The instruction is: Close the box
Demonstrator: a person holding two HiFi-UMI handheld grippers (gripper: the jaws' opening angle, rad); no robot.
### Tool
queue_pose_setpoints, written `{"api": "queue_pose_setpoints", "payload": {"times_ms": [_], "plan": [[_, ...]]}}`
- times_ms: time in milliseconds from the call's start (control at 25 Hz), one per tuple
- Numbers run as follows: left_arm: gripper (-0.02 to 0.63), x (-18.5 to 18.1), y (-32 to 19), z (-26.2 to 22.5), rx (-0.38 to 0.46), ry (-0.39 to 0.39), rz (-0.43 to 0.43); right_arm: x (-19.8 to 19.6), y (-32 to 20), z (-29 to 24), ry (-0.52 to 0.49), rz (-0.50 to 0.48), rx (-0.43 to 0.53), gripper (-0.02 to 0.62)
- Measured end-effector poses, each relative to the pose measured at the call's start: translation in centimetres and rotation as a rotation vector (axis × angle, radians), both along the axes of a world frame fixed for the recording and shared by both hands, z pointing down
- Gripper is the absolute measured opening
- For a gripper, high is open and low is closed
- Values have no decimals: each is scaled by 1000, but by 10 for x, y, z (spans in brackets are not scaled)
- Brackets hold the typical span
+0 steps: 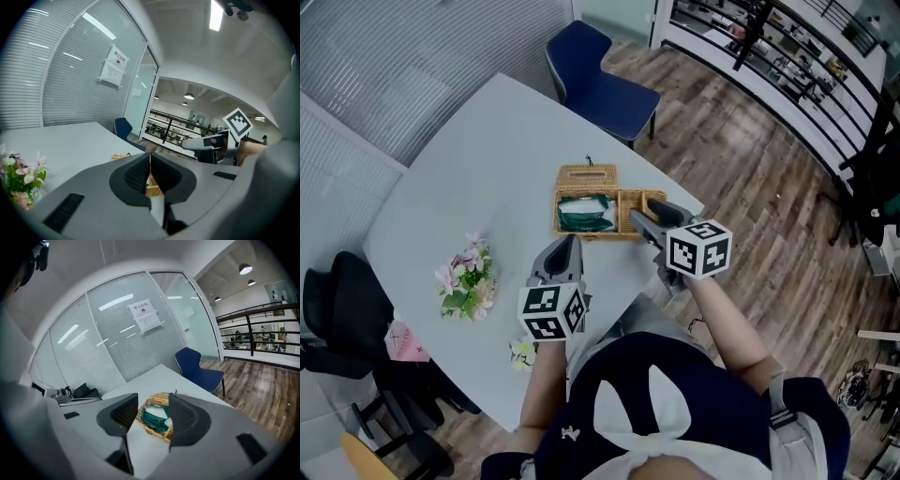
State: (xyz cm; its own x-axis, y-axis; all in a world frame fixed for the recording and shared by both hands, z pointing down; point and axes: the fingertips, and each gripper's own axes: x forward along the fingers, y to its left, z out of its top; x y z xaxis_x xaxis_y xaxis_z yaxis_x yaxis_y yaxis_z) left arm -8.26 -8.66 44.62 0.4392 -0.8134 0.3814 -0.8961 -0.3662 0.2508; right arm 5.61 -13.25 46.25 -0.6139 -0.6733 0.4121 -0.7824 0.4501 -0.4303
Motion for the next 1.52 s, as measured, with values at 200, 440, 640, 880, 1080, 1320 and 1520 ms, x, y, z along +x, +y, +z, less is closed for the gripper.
{"api": "queue_pose_setpoints", "payload": {"times_ms": [200, 440, 640, 880, 1080, 1320, 1520], "plan": [[23, -3, -12, 9, -24, -1, -22, -1, -28, 13, 2, -28, -39, 190], [23, -6, -24, 23, -57, -1, -47, 0, -59, 34, 24, -63, -85, 189], [23, -9, -34, 34, -82, -7, -70, 1, -83, 43, 10, -86, -124, 189], [23, -13, -41, 48, -119, -11, -93, -4, -110, 61, -39, -117, -211, 184], [23, -17, -49, 56, -138, -8, -112, -3, -129, 76, -8, -134, -268, 186], [23, -19, -62, 66, -156, -5, -131, -5, -148, 99, 16, -160, -347, 186], [23, -19, -69, 77, -183, -2, -156, -8, -163, 121, 8, -185, -441, 204]]}}
